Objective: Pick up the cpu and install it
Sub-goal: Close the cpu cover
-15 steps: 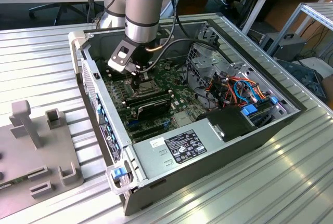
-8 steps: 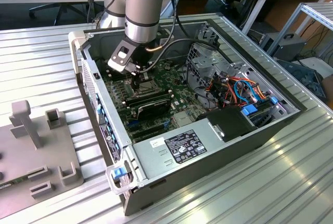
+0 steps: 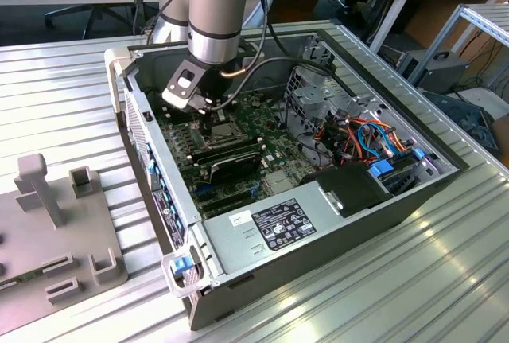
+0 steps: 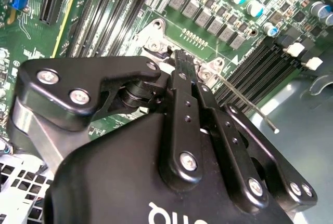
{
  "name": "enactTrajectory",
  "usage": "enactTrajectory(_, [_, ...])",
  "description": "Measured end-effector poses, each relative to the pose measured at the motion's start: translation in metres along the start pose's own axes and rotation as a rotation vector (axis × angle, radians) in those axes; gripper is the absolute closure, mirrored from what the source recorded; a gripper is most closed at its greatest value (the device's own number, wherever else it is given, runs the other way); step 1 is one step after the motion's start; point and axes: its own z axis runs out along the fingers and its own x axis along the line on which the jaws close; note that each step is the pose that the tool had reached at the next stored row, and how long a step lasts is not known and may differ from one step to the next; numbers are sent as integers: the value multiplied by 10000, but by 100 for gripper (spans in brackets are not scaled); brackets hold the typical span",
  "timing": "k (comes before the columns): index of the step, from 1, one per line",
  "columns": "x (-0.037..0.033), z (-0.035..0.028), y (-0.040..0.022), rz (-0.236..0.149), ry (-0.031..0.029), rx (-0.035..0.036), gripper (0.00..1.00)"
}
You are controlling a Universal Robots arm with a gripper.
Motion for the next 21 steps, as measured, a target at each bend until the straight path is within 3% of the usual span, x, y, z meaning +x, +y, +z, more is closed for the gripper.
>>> enactTrajectory(6, [-1,40,-2,-2,-7,1,89])
enactTrajectory(21, [2,29,0,0,12,-10,89])
